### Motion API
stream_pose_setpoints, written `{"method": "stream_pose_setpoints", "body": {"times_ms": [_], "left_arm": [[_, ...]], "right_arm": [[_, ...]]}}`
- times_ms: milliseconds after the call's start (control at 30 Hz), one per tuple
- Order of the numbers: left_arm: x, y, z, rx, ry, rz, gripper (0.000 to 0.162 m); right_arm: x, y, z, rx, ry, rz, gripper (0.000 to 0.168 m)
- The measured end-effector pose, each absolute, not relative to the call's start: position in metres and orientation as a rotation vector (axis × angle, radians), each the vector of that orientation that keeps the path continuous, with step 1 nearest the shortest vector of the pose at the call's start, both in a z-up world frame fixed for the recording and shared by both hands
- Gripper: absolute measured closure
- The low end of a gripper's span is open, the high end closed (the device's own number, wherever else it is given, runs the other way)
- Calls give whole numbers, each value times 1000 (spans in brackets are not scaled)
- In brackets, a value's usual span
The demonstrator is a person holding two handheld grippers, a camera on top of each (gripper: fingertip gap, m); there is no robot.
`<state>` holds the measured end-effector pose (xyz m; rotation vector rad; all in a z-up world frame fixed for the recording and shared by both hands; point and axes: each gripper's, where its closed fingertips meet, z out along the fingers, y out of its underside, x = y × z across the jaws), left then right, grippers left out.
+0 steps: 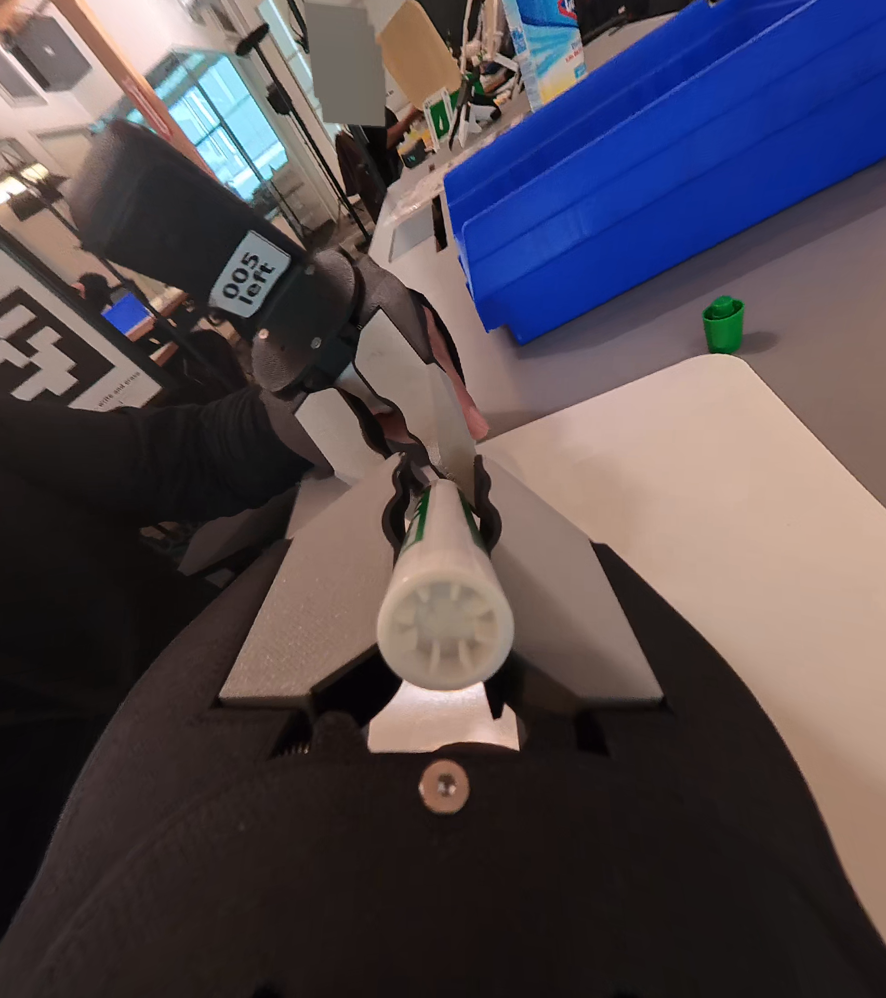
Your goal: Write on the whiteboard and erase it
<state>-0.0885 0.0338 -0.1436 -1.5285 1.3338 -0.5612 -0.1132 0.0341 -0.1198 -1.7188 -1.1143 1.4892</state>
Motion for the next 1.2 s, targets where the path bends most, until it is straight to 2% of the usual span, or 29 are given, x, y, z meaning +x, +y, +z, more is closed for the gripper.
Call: {"method": "stream_pose_setpoints", "body": {"times_ms": [133, 500, 667, 800, 967, 1200], "left_arm": [[-100, 37, -148, -1572, 1335, -574, 138], [-121, 63, -177, -1801, 1253, -518, 136], [-136, 95, -157, -1828, 948, -533, 140], [-143, 98, -154, -1847, 906, -565, 142], [-142, 97, -148, -1800, 909, -544, 162], [-138, 94, -146, -1776, 925, -551, 162]], "right_arm": [[-106, 40, -112, -1690, -1065, 1511, 147], [-105, 47, -123, -1733, -1086, 1378, 147], [-98, 62, -124, -1767, -1003, 1322, 147], [-94, 68, -127, -1785, -983, 1284, 147], [-93, 75, -134, -1808, -978, 1185, 147], [-89, 85, -138, -1826, -923, 1167, 147]]}}
